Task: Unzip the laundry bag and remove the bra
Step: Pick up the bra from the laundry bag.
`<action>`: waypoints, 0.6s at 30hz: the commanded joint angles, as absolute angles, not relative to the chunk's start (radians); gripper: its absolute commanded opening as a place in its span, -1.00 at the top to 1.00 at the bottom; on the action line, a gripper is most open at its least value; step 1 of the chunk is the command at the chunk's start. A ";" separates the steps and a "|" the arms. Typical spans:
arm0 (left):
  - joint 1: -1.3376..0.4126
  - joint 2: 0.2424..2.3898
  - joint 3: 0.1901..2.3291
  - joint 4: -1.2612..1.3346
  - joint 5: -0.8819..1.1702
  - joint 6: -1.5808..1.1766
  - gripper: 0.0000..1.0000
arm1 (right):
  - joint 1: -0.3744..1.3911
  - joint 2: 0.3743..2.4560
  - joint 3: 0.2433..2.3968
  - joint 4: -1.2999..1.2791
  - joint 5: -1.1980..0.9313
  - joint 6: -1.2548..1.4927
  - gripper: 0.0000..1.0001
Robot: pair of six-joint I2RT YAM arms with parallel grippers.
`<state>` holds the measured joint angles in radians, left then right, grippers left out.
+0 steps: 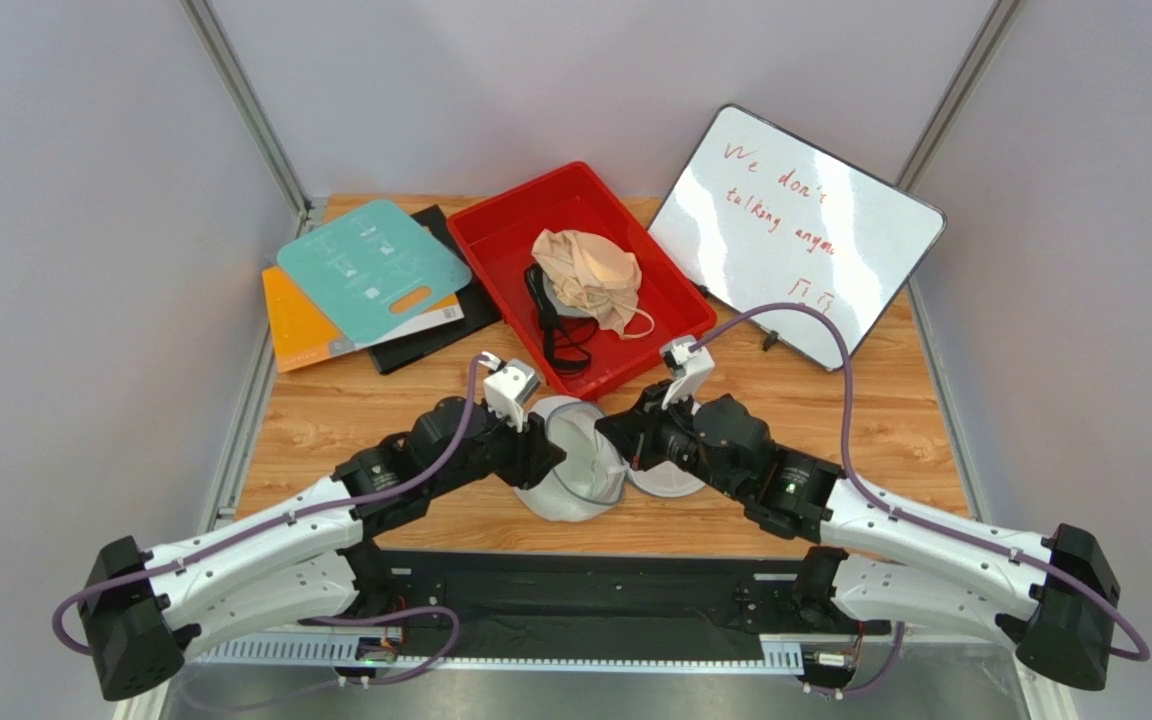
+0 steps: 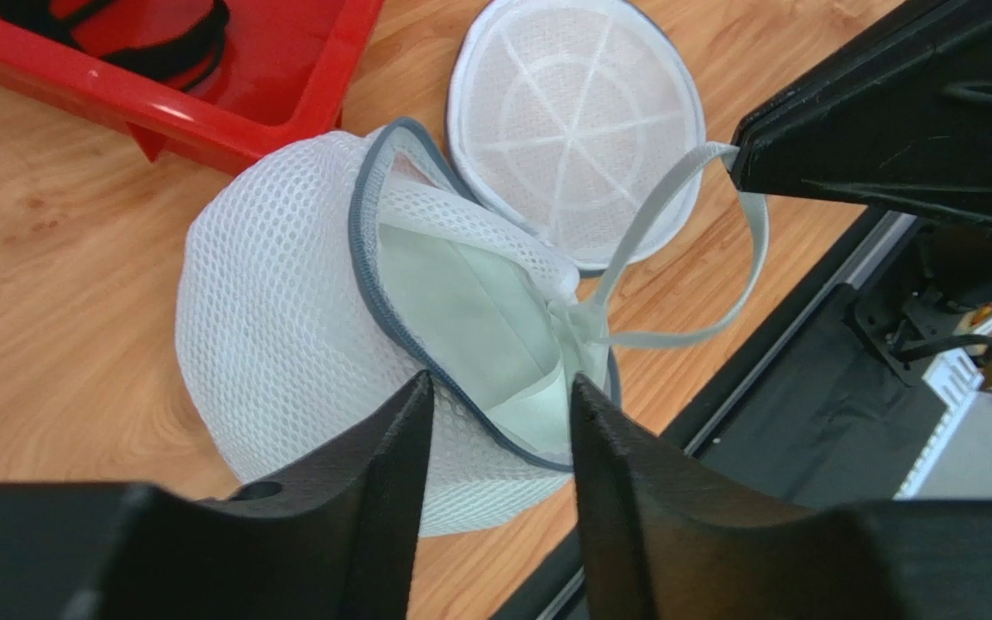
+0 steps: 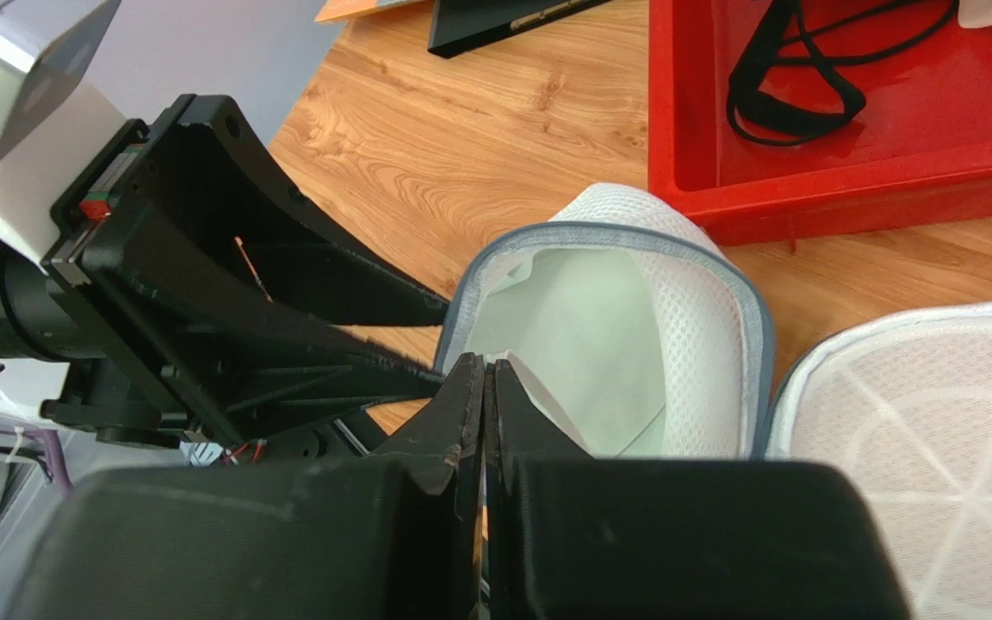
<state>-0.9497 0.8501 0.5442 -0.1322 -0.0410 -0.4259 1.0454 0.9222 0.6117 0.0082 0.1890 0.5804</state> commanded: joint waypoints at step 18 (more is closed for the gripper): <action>-0.962 0.856 0.463 -0.198 -0.138 -0.785 -0.50 | 1.106 0.951 0.586 0.021 0.287 0.618 1.00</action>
<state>-0.9600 0.8574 0.4908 -0.2207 -0.1188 -0.6552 1.0809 0.9360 0.5671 -0.0113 0.2424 0.6140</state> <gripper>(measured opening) 0.772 0.004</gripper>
